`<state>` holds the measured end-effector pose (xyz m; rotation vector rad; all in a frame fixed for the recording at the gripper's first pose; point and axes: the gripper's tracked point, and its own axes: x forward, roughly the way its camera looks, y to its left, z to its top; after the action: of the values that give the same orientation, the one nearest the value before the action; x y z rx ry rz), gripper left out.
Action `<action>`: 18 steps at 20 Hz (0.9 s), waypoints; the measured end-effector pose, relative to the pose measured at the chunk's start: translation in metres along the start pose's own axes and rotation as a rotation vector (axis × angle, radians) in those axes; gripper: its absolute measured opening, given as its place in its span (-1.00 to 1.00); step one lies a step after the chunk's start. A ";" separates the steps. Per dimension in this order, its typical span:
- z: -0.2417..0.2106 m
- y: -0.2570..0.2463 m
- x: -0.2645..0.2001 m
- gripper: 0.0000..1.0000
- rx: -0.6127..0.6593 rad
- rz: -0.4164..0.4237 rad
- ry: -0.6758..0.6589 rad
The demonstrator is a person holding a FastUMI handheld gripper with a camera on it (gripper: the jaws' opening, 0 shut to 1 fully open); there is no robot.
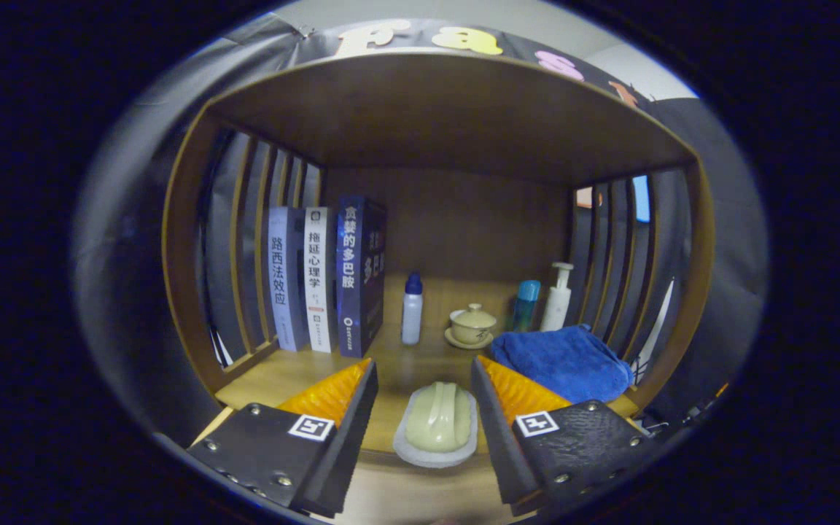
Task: Pull open the drawer, take out the items inside it, and place them on the countertop above the cabinet.
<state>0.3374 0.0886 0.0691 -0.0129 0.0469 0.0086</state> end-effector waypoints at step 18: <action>-0.045 -0.014 -0.004 0.51 0.081 0.034 -0.027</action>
<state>0.3317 0.0738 0.0244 0.0688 0.0201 0.0406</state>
